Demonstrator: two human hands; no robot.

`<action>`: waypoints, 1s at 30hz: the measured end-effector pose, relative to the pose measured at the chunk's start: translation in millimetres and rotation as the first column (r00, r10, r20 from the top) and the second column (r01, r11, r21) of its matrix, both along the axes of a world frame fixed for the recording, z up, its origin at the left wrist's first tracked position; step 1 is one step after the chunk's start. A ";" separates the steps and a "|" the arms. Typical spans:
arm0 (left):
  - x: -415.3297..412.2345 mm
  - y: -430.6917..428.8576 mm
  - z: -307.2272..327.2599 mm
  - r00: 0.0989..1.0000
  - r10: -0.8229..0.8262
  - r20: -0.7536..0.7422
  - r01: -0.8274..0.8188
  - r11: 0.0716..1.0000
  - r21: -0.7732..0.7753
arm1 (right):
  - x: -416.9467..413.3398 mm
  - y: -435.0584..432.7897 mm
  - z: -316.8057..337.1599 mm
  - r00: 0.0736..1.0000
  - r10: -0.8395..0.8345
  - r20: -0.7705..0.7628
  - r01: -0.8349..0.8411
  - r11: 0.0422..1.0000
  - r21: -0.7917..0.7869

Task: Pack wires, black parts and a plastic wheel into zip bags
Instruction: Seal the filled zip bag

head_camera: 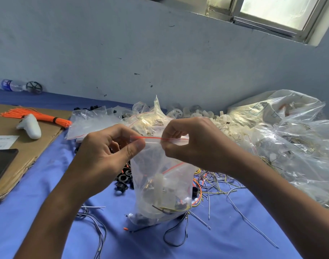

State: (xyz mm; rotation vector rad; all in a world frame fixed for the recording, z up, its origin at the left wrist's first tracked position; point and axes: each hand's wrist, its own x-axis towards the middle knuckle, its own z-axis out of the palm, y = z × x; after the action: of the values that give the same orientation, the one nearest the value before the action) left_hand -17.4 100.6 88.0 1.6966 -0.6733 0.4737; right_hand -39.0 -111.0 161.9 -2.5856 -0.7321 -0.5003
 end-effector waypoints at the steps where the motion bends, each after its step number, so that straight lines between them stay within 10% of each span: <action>1: 0.8 1.6 -0.3 1.000 0.008 0.000 -0.008 1.000 -0.009 | 0.2 -3.4 0.6 1.000 -0.010 0.007 0.010 1.000 -0.004; 30: 9.2 -13.9 -9.9 0.988 -0.110 -0.109 0.103 0.992 -0.070 | -15.1 -112.2 -26.3 0.972 -0.221 0.079 0.211 0.971 0.116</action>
State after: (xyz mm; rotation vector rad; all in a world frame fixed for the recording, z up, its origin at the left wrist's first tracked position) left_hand -8.2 86.7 78.0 1.6049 -0.6558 0.3180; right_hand -54.1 -223.2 135.6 -2.5684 -0.4400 -0.7084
